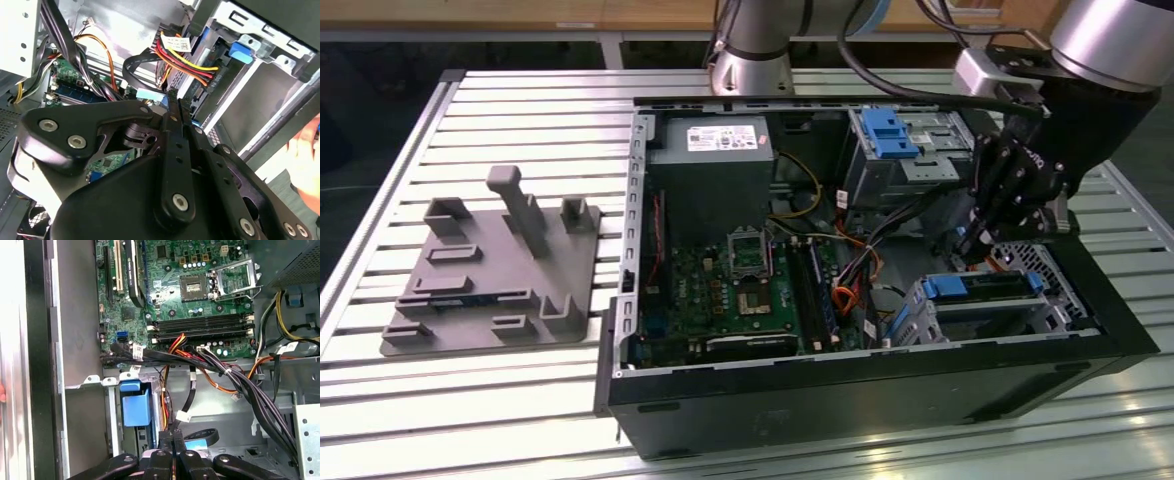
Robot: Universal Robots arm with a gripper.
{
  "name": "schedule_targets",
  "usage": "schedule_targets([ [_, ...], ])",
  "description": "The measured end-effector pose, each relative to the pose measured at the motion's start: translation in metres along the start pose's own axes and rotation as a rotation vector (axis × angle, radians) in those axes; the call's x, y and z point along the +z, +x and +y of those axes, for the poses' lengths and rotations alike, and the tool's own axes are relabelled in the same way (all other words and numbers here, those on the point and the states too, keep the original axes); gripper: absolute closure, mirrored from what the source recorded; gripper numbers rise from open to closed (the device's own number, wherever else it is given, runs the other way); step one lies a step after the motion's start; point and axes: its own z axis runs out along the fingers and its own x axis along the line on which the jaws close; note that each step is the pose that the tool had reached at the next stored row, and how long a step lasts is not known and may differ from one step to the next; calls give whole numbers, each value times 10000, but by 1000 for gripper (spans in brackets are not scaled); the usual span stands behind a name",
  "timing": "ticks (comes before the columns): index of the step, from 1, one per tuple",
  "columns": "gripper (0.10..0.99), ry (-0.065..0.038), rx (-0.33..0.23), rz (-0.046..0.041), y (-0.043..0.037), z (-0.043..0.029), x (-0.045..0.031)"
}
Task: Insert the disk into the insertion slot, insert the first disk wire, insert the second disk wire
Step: 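Insert the second disk wire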
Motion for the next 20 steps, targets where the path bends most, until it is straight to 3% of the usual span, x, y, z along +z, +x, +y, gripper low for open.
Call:
schedule_targets([
  [3, 941, 14, 30, 152, 1, -20, -23],
  [4, 941, 23, 42, 243, 2, -25, -27],
  [6, 941, 48, 66, 485, 4, -29, -30],
  [8, 941, 85, 95, 817, 4, -29, -30],
  [9, 941, 98, 102, 926, 2, -30, -30],
  [16, 941, 102, 104, 963, 0, -29, -29],
  [20, 941, 126, 177, 1137, 2, -29, -29],
])
